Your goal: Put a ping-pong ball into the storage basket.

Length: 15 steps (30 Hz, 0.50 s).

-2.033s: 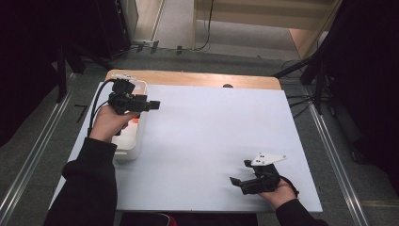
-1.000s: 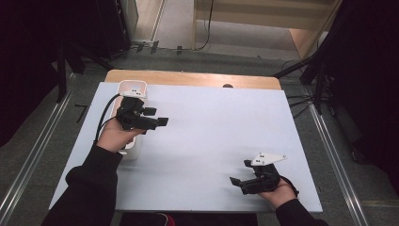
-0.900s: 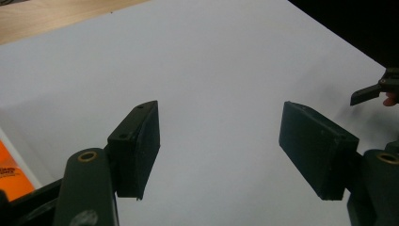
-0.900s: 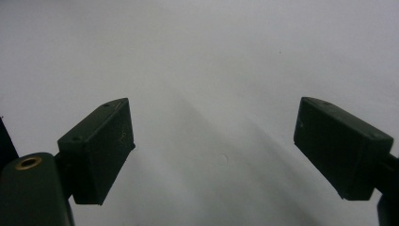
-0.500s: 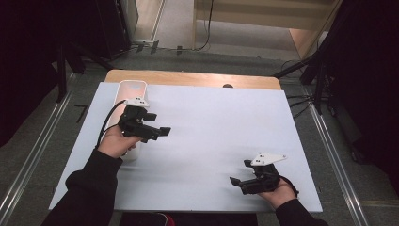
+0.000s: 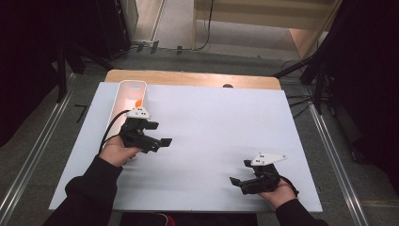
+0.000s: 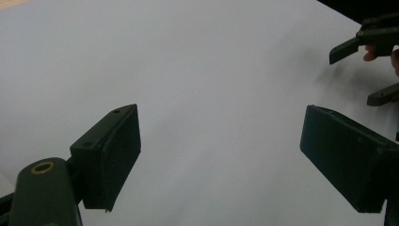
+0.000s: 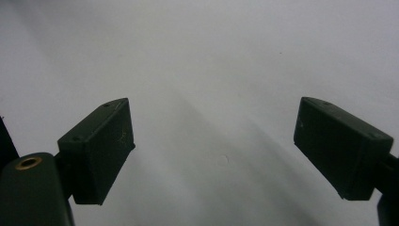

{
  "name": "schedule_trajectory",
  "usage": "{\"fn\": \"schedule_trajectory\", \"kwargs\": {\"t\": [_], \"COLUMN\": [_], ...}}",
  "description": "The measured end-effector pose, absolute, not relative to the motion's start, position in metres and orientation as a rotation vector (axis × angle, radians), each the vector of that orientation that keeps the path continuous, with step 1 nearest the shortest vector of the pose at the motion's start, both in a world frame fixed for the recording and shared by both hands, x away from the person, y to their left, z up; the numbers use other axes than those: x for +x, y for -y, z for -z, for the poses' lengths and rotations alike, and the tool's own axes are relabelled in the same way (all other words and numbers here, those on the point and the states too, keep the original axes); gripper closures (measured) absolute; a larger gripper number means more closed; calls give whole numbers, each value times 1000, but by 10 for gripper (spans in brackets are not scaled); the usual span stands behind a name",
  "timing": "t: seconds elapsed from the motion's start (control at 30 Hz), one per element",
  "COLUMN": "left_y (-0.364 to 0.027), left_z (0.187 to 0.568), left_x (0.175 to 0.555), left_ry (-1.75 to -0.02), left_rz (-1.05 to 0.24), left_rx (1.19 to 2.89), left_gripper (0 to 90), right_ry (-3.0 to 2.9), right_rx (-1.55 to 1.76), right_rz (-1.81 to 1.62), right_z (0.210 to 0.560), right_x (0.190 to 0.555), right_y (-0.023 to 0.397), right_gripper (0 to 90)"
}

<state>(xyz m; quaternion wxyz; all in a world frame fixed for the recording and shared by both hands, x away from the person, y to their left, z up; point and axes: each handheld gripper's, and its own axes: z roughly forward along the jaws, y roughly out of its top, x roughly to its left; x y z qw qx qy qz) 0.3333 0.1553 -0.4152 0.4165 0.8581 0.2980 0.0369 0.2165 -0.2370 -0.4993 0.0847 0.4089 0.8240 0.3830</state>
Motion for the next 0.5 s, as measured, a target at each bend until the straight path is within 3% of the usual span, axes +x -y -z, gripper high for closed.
{"fn": "schedule_trajectory", "kwargs": {"t": [0.5], "left_y": [-157], "left_z": [431], "left_x": [317], "left_ry": [-708], "left_rz": [-81], "left_rx": [2171], "left_gripper": [138], "right_ry": [-2459], "right_rx": [1224], "right_rz": [-1136], "right_z": [500], "right_x": [217], "right_y": [236], "right_gripper": [111]}}
